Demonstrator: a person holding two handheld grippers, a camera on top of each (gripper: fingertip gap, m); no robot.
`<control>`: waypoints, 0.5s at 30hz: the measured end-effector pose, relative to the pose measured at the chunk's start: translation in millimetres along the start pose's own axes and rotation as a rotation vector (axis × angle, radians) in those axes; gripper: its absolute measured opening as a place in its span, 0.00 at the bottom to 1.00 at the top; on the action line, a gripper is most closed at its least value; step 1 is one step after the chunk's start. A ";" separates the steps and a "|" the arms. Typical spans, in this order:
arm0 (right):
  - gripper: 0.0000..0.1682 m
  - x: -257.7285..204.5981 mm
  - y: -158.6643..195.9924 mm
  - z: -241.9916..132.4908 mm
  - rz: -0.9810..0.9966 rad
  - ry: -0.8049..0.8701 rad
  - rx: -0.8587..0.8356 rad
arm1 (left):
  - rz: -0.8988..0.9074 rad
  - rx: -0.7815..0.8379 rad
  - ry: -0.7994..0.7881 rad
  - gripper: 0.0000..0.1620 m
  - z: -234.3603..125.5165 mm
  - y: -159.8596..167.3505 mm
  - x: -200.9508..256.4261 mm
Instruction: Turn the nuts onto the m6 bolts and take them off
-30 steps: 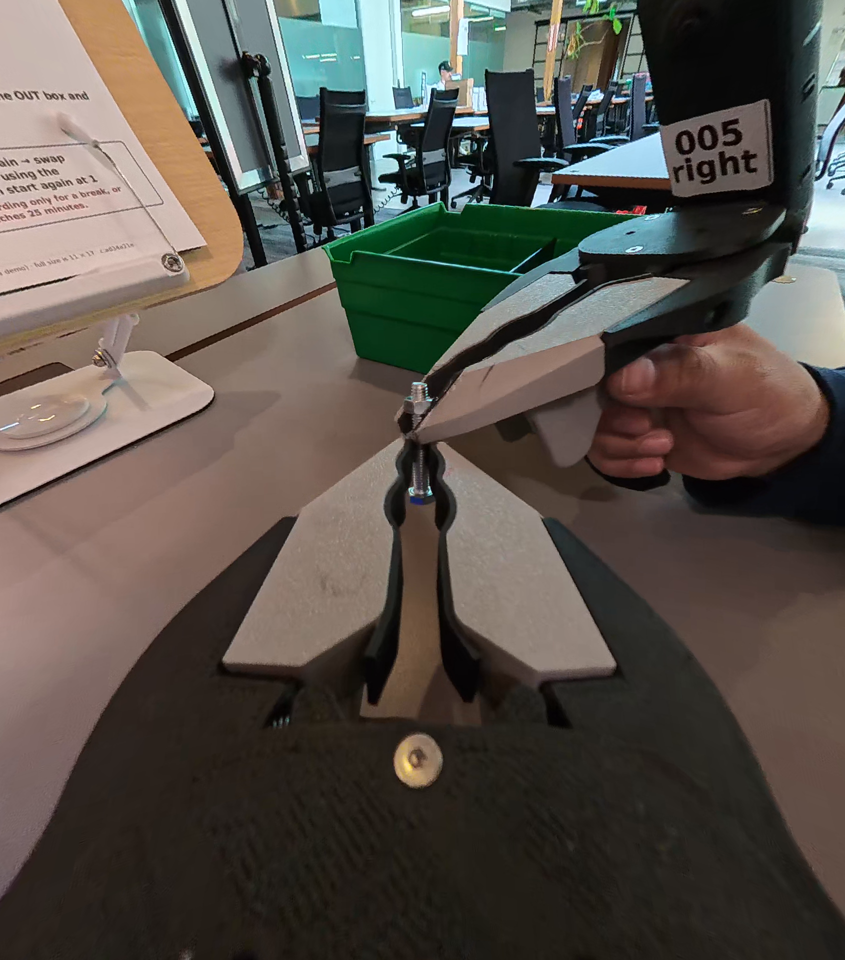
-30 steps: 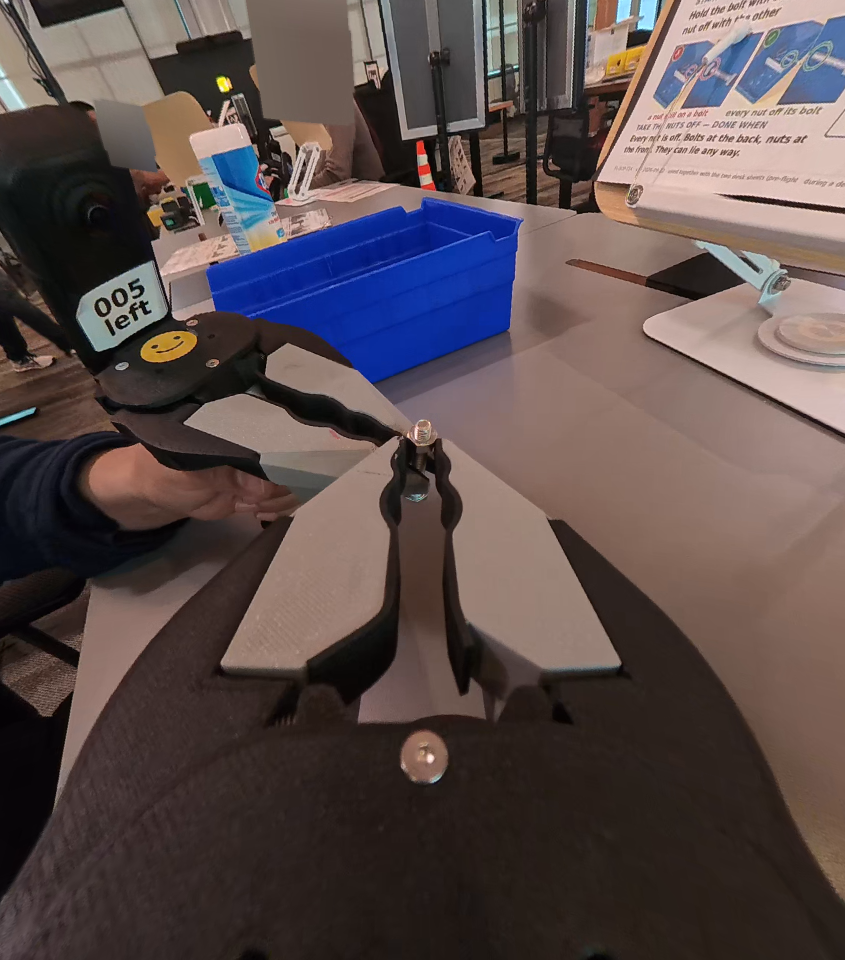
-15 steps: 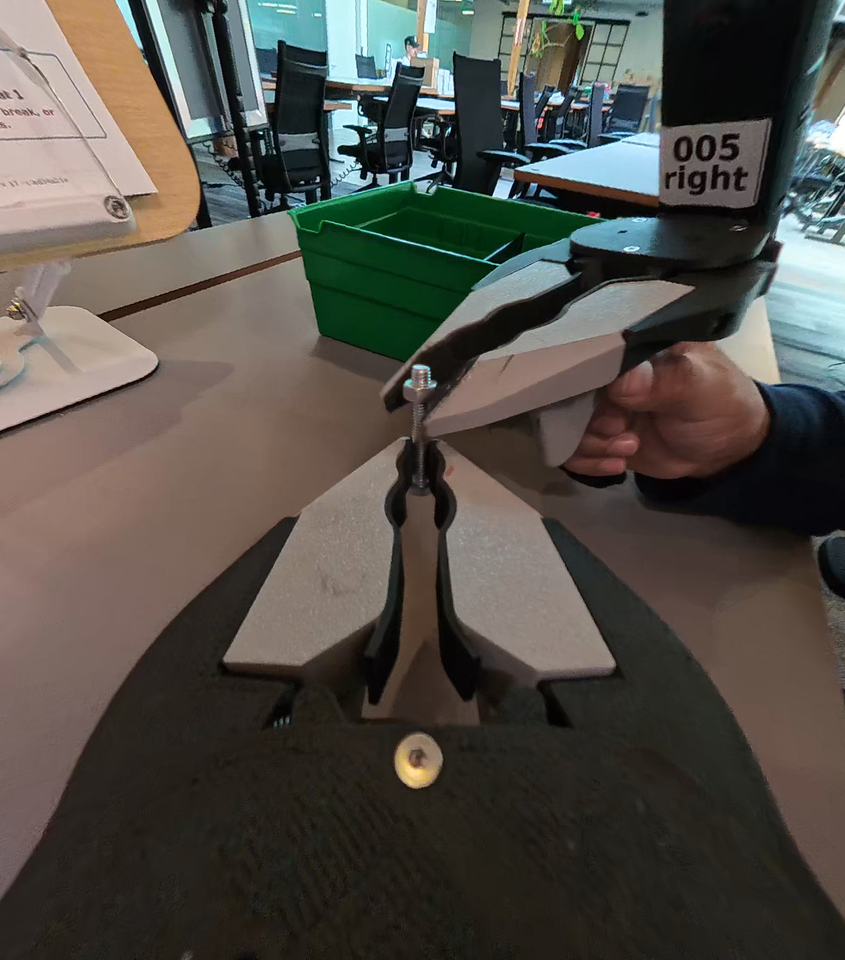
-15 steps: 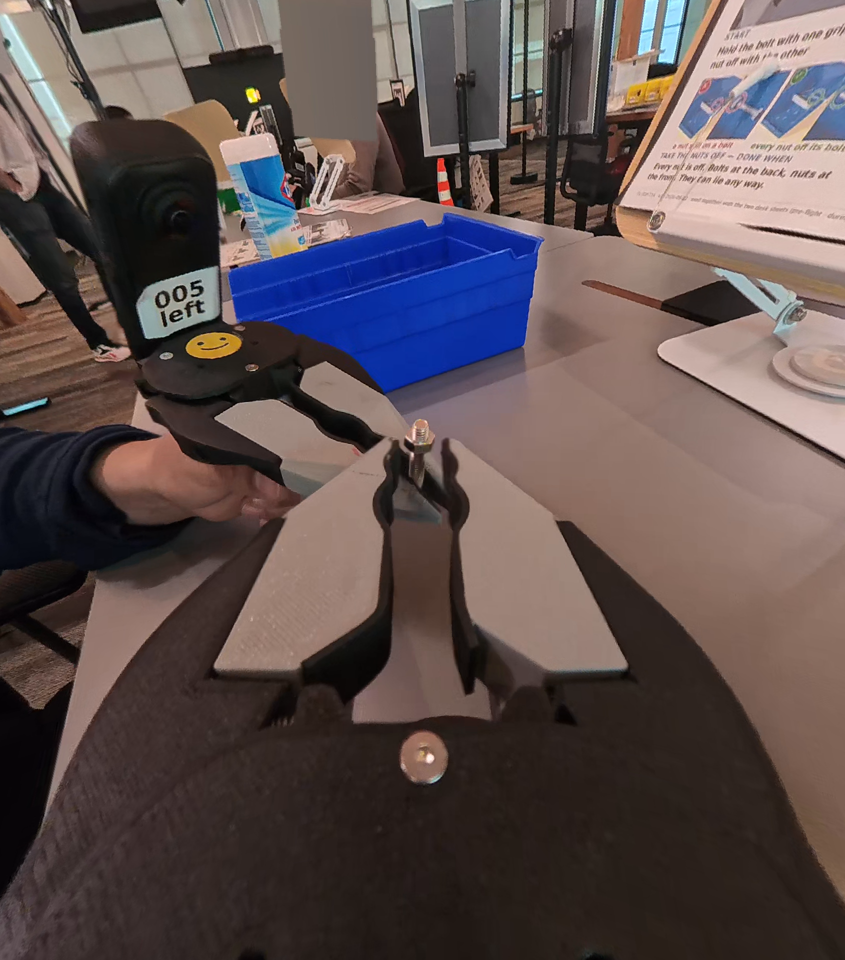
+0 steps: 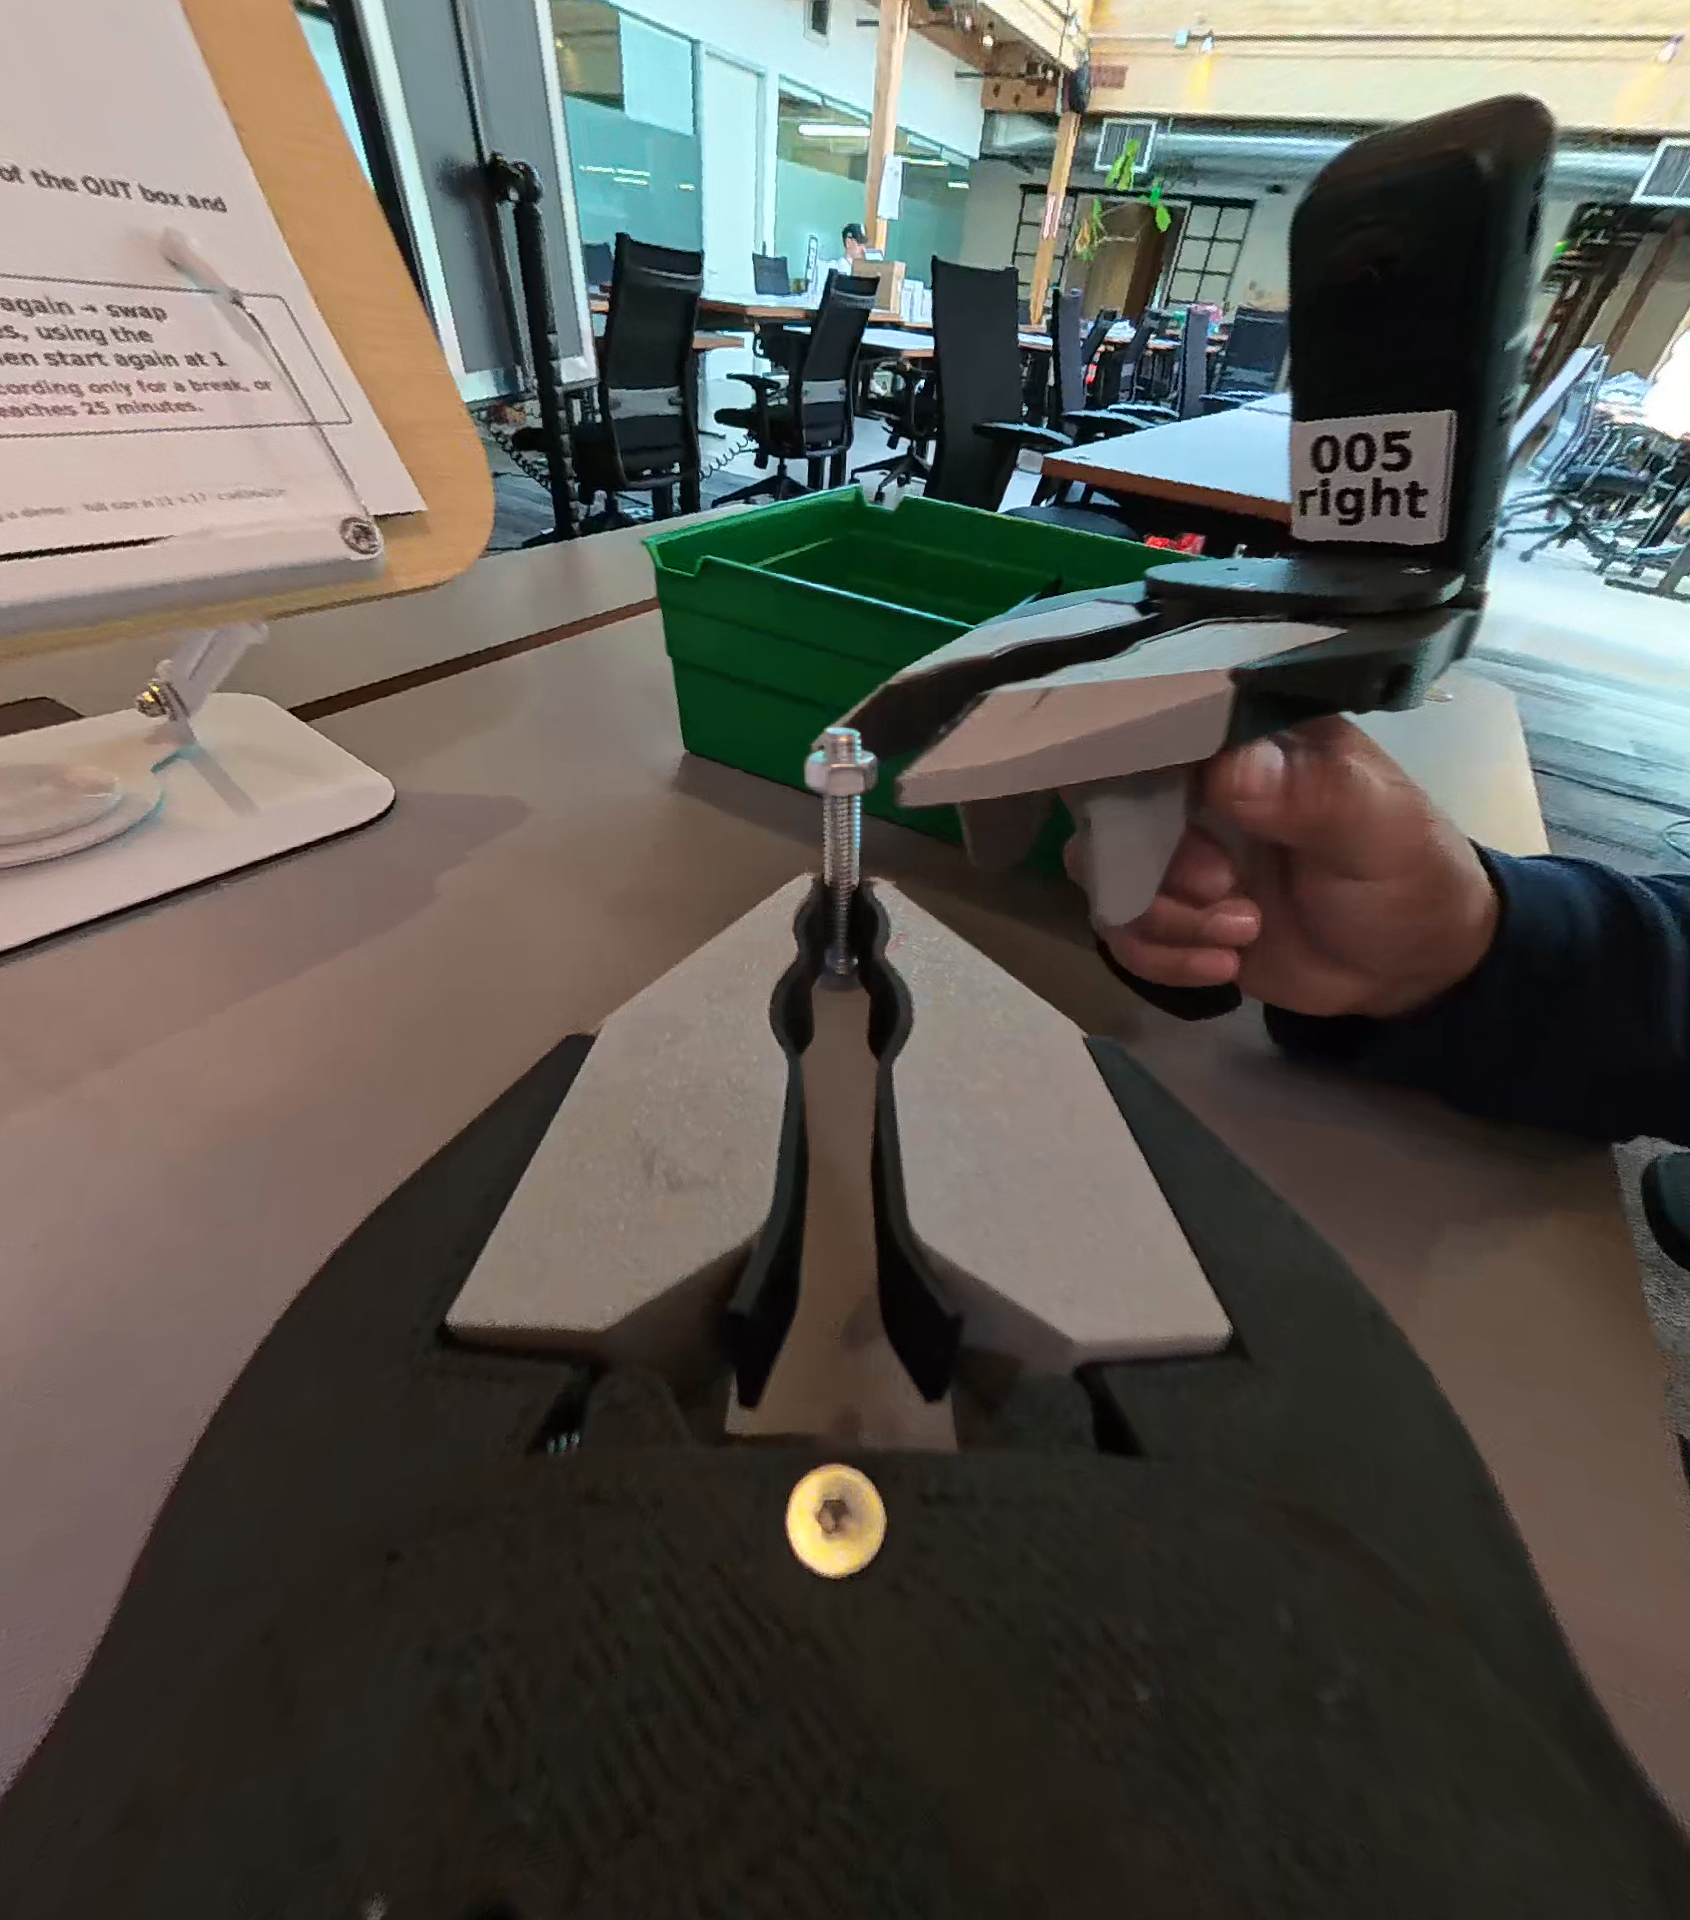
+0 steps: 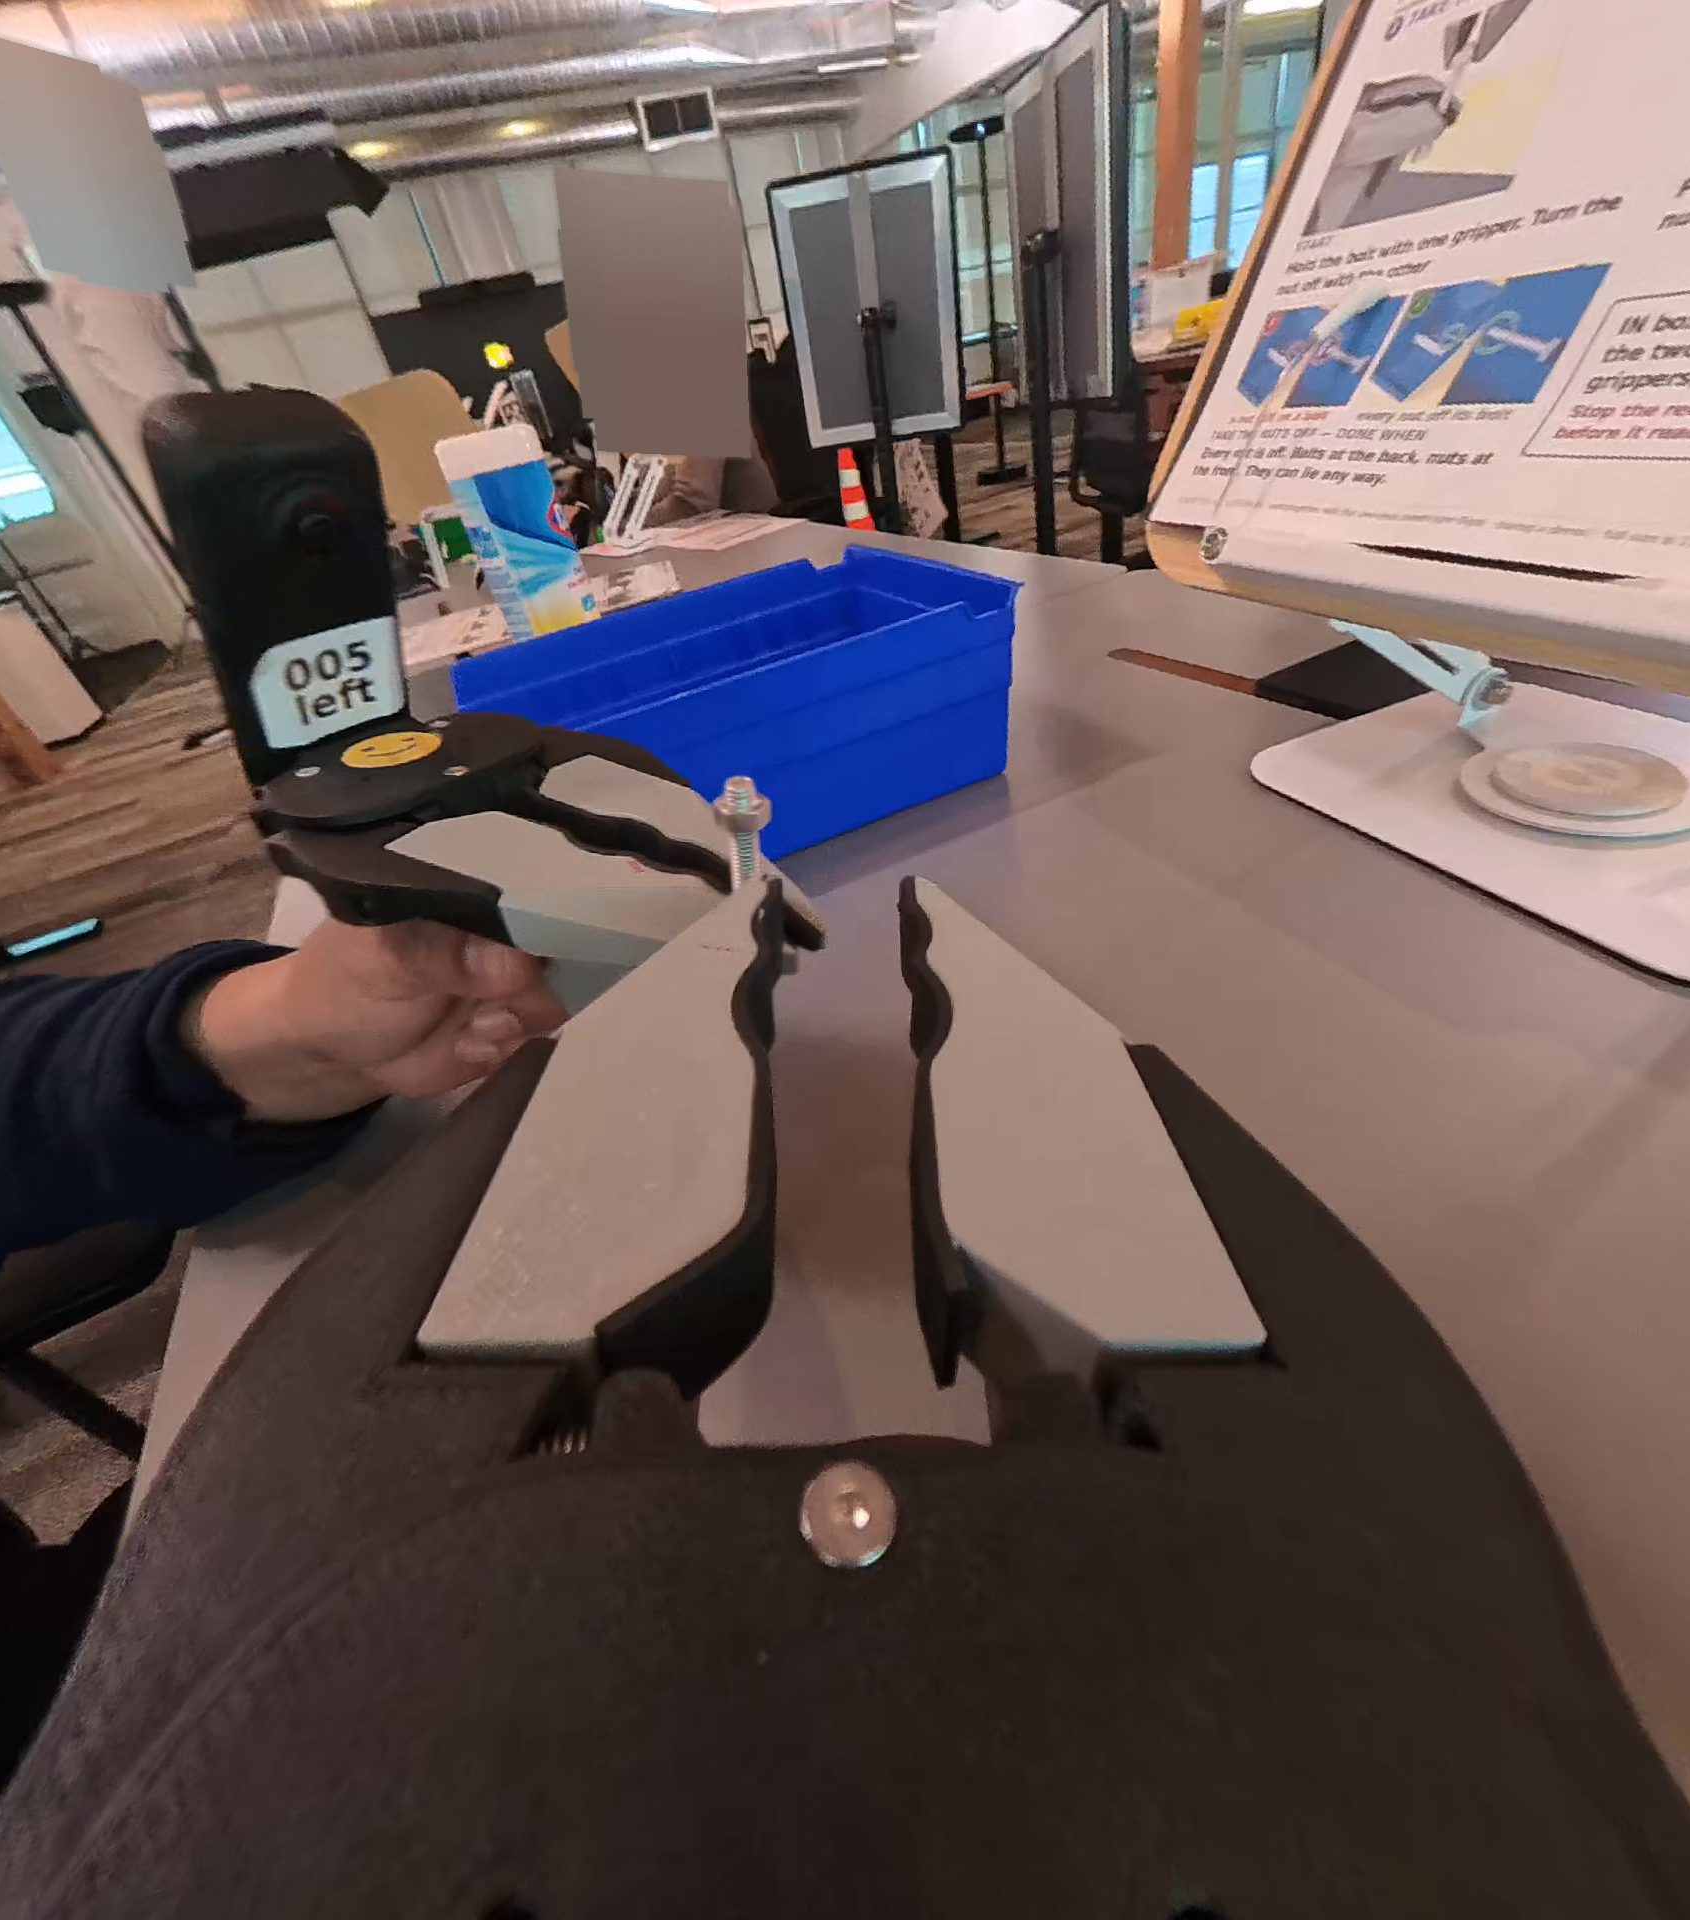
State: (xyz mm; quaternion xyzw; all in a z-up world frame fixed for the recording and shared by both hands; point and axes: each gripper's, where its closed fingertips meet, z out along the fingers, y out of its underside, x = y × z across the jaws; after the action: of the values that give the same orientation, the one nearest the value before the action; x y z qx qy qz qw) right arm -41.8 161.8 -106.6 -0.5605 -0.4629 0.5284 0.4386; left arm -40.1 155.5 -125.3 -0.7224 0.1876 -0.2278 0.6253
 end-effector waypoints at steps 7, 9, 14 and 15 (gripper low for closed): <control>0.16 -20.9 1.2 9.3 -0.060 -0.052 -0.004 | 0.063 -0.042 0.035 0.02 9.5 10.4 16.4; 0.14 -11.2 -0.8 5.9 -0.068 0.001 0.006 | 0.068 -0.020 0.012 0.02 7.1 4.5 13.6; 0.12 1.6 -9.7 -5.6 0.005 0.014 0.051 | -0.007 0.026 -0.012 0.02 -1.8 -4.3 -3.1; 0.13 -2.3 -10.2 -4.9 0.003 -0.005 0.055 | -0.004 0.019 -0.016 0.02 -0.9 -2.8 -3.7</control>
State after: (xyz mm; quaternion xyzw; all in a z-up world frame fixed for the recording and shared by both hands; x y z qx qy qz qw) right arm -37.5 161.5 -95.8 -0.5474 -0.4484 0.5430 0.4521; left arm -43.7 157.2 -122.8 -0.7187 0.1790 -0.2247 0.6332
